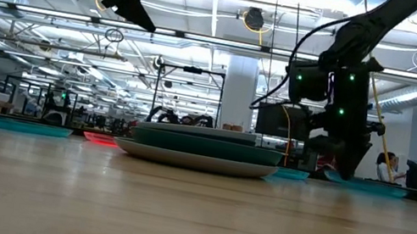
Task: Stack plastic plates
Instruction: Stack the right blue transparent plate on top of the light blue plate, then stack the pink transparent plate on top of the blue transparent plate
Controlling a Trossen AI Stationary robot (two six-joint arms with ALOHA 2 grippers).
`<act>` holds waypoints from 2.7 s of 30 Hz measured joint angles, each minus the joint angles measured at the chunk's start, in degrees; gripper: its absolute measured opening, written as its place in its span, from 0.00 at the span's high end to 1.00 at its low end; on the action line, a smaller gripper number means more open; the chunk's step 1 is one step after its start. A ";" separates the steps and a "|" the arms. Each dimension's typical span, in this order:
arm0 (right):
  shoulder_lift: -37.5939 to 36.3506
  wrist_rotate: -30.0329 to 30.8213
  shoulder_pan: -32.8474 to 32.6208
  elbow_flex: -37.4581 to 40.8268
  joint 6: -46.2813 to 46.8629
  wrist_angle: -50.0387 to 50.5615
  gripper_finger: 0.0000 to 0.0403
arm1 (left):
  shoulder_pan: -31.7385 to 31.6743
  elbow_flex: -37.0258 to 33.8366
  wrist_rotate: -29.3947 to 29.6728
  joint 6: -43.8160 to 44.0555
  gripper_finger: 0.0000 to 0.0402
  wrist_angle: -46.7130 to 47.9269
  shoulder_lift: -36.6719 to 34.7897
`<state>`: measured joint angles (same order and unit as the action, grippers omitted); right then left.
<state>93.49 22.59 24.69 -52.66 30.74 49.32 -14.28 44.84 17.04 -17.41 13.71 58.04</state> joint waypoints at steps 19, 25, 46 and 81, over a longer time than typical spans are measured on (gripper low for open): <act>-12.45 6.92 -6.85 -2.82 2.64 4.06 1.00 | 0.00 0.00 0.00 -0.15 0.72 -0.22 0.00; -11.04 7.85 -11.43 -10.60 -0.42 2.47 1.00 | 0.00 0.00 0.00 -0.29 0.72 -0.26 0.00; 5.40 -7.91 -24.07 -29.79 -31.12 -9.59 1.00 | 0.00 0.00 0.00 -0.24 0.72 -0.24 0.00; 8.90 -12.71 -24.33 -29.92 -36.10 -13.84 0.89 | 0.01 0.00 -0.02 1.00 0.72 1.29 0.00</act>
<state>102.39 9.88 0.36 -82.58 -5.36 35.48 -14.28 44.84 17.02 -16.40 15.00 58.04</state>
